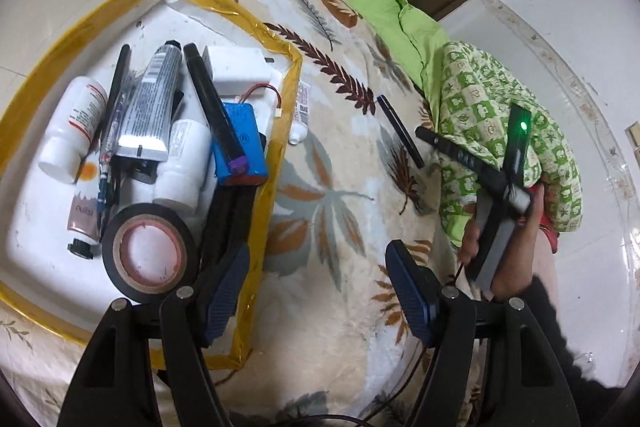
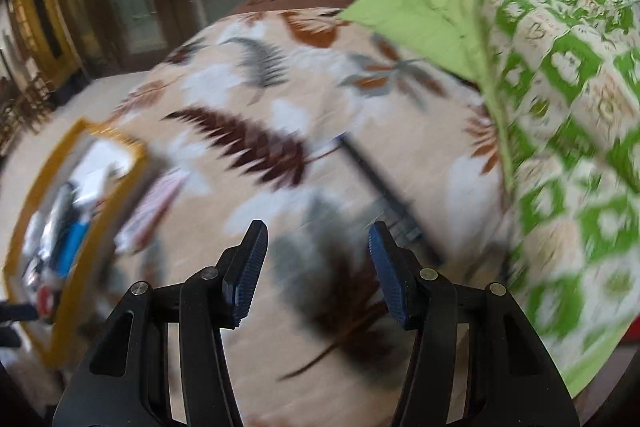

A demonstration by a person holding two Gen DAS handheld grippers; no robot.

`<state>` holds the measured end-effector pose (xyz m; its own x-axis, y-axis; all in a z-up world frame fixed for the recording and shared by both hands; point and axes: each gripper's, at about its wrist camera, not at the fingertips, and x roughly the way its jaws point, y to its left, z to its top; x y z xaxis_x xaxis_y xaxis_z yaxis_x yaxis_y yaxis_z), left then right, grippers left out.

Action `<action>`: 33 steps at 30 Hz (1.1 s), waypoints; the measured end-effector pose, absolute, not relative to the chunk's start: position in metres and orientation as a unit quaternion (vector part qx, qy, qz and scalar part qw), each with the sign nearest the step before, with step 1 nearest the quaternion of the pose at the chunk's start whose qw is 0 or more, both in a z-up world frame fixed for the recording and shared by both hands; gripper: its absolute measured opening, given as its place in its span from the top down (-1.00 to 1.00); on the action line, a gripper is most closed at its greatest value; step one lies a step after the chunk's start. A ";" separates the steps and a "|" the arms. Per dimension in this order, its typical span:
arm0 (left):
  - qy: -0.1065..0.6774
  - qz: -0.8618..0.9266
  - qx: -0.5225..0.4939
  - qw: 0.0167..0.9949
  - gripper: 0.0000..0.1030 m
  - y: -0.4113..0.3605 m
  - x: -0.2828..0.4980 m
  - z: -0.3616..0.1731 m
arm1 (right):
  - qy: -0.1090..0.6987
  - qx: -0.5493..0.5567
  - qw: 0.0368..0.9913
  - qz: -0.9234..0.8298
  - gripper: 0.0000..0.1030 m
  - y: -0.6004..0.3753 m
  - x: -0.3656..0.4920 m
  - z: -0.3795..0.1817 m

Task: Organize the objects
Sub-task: 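Grasp a black pen with the right tool while the left tool grasps the pink-white tube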

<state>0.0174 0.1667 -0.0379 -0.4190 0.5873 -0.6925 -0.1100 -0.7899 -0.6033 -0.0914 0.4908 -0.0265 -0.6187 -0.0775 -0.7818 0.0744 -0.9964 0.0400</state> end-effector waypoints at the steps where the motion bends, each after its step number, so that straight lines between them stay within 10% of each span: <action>1: -0.239 0.808 -0.493 0.217 -0.37 0.168 0.017 -0.038 | -0.006 0.438 0.039 -0.898 -0.03 0.498 -0.100 -0.029; 15: -0.165 0.818 -0.509 0.209 -0.37 0.203 -0.013 -0.028 | -0.059 0.489 0.062 -0.868 -0.06 0.520 -0.138 -0.084; 20: -0.130 0.820 -0.518 0.208 -0.37 0.228 -0.043 -0.023 | -0.100 0.495 0.128 -0.853 0.57 0.495 -0.109 -0.085; 33: -0.099 0.789 -0.579 0.180 -0.32 0.271 -0.118 -0.060 | -0.200 0.477 0.159 -0.841 0.56 0.470 -0.047 -0.099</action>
<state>-0.1181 0.2710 -0.0600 -0.2643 0.3983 -0.8783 -0.1695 -0.9158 -0.3642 -0.0467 0.4701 -0.0994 -0.4951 -0.4583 -0.7381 0.0772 -0.8694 0.4880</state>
